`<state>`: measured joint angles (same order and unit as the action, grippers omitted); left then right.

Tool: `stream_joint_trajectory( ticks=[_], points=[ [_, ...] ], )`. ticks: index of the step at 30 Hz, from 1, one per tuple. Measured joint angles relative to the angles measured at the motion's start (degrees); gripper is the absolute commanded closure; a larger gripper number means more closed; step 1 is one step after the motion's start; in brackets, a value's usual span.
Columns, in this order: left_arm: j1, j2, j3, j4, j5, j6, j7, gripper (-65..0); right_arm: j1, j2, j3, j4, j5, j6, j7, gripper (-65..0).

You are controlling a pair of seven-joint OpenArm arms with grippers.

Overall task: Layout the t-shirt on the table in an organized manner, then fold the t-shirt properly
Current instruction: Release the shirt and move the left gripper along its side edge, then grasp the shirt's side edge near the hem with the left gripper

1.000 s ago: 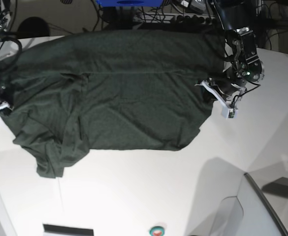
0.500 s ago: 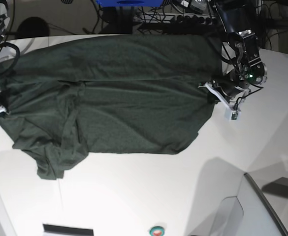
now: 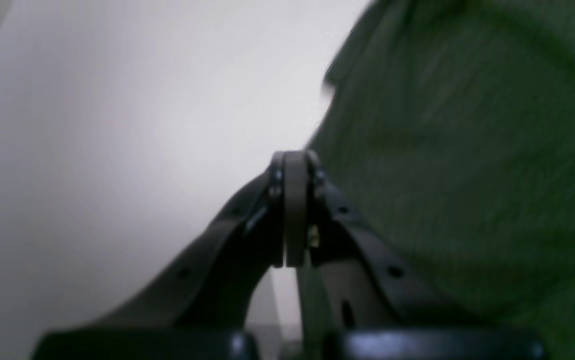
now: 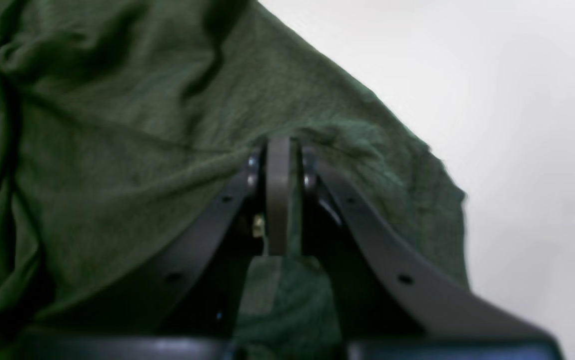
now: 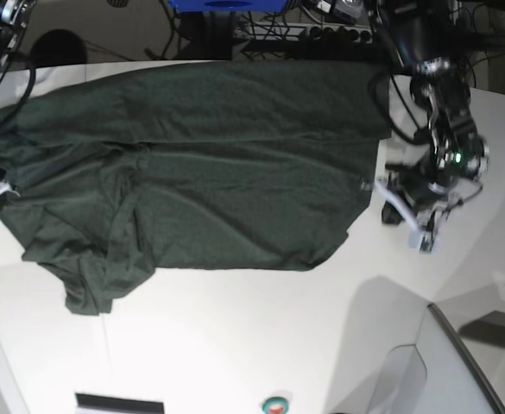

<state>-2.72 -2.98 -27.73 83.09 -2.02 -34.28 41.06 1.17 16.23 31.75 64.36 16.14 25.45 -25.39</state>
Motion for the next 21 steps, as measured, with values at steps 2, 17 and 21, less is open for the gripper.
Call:
stream_joint_trajectory(
  ticks=[2, 17, 21],
  points=[
    [-4.0, -1.1, 0.1, -4.9, 0.0, 0.0, 0.1, 0.0, -0.4, -0.3, 0.1, 1.8, 0.0, 0.0, -0.2, -3.5],
    [-22.5, -6.1, 10.4, -33.3, 0.2, 0.5, -0.1, -33.7, -3.0, -1.0, 0.0, 4.7, 0.2, 0.0, -0.2, -3.5],
    [-25.5, -6.3, 15.6, -40.9, 0.2, 0.4, 0.1, -33.6, -3.1, -1.0, 0.0, 4.7, 0.2, 0.0, -0.1, -3.5]
  ],
)
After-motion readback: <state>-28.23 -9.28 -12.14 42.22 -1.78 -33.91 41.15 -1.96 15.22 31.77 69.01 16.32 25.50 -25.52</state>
